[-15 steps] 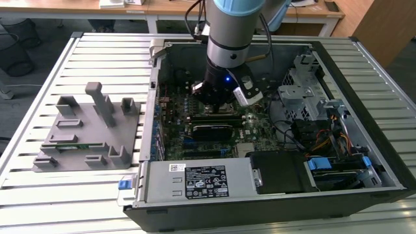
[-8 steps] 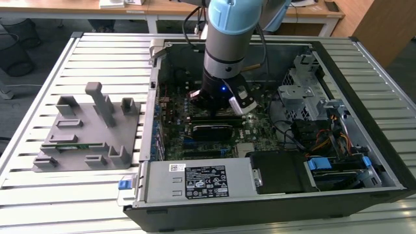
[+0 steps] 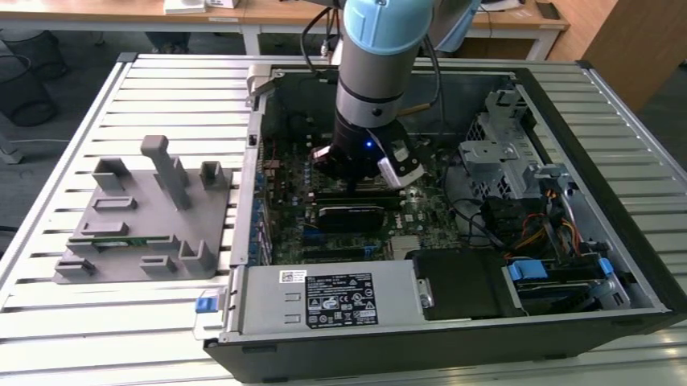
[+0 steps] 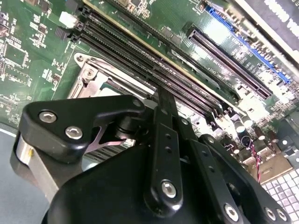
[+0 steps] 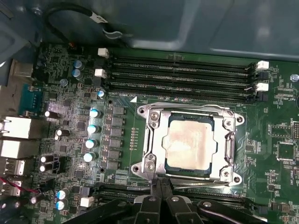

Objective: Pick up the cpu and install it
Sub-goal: 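Install the second cpu locking lever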

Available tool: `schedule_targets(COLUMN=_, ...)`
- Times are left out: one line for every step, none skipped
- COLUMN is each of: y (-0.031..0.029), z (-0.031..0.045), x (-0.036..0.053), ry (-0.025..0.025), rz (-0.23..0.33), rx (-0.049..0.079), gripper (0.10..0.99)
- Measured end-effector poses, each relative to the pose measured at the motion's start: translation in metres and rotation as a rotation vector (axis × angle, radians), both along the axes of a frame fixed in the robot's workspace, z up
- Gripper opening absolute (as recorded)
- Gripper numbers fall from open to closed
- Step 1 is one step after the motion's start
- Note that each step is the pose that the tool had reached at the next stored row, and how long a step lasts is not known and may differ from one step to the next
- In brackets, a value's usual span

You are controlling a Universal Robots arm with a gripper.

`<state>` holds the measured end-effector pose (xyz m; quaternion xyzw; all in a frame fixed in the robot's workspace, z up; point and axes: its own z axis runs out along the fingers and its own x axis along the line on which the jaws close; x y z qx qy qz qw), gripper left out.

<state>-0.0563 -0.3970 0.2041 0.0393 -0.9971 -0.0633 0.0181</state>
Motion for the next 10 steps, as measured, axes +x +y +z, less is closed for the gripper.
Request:
schedule_targets(y=0.0000, z=0.0000, x=-0.0001, ry=0.0000, rz=0.000, rx=0.001, gripper=0.106)
schedule_targets(y=-0.0001, z=0.0000, x=-0.0004, ry=0.0000, rz=0.000, rx=0.001, gripper=0.106)
schedule_targets(y=-0.0002, z=0.0001, x=-0.0005, ry=0.0001, rz=0.000, rx=0.002, gripper=0.106)
schedule_targets(y=-0.0004, z=0.0000, x=-0.0007, ry=0.0001, rz=0.000, rx=0.004, gripper=0.106)
schedule_targets(y=-0.0005, z=0.0000, x=-0.0009, ry=0.0000, rz=0.000, rx=0.007, gripper=0.106)
schedule_targets(y=-0.0007, z=0.0001, x=-0.0009, ry=0.0001, rz=0.000, rx=0.009, gripper=0.106)
schedule_targets(y=-0.0009, z=0.0001, x=-0.0010, ry=0.0001, rz=0.000, rx=0.011, gripper=0.106)
schedule_targets(y=-0.0011, z=0.0001, x=-0.0010, ry=0.0000, rz=0.000, rx=0.012, gripper=0.106)
schedule_targets(y=-0.0013, z=0.0001, x=-0.0010, ry=0.0000, rz=0.000, rx=0.013, gripper=0.106)
schedule_targets(y=-0.0014, z=0.0001, x=-0.0010, ry=0.0000, rz=0.000, rx=0.013, gripper=0.106)
